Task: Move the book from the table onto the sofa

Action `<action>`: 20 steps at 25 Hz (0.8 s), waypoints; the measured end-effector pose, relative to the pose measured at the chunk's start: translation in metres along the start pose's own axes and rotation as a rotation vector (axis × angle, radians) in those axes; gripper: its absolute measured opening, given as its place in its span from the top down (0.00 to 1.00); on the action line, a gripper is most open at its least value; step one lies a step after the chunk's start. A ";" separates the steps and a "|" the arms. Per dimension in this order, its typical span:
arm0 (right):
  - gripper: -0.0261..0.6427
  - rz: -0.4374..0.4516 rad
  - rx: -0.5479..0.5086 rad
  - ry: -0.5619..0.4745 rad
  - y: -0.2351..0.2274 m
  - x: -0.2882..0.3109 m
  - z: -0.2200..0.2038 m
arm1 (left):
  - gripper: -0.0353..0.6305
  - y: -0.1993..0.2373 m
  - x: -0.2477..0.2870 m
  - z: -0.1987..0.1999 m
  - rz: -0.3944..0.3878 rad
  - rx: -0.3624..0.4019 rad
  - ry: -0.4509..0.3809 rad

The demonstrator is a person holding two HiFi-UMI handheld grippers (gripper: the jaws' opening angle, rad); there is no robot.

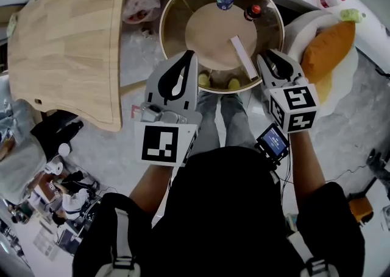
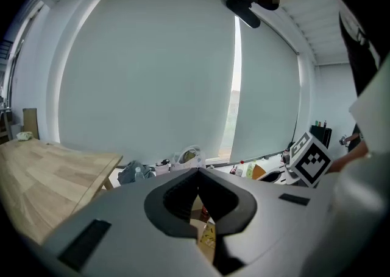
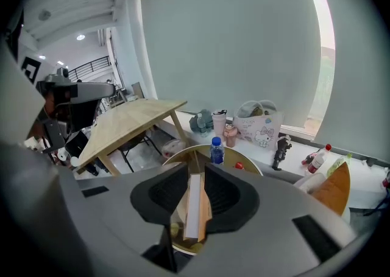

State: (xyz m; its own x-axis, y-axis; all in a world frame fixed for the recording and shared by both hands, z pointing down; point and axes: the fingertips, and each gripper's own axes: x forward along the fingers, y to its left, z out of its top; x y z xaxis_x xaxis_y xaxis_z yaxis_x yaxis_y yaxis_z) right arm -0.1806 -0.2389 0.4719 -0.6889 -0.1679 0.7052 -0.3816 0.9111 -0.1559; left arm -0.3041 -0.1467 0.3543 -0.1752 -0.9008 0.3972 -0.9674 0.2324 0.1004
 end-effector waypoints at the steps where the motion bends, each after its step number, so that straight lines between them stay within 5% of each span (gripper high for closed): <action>1: 0.81 0.001 0.004 0.011 0.000 0.004 -0.003 | 0.93 0.001 0.002 -0.002 -0.006 -0.001 0.002; 20: 0.66 0.030 -0.020 0.240 0.010 0.081 -0.074 | 0.93 0.039 0.019 -0.045 -0.004 -0.055 0.083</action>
State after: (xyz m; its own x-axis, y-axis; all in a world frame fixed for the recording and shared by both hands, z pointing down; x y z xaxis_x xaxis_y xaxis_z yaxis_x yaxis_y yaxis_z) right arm -0.1946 -0.2152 0.5787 -0.5329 -0.0488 0.8448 -0.3495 0.9219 -0.1671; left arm -0.3366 -0.1385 0.4072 -0.1536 -0.8689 0.4706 -0.9560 0.2511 0.1515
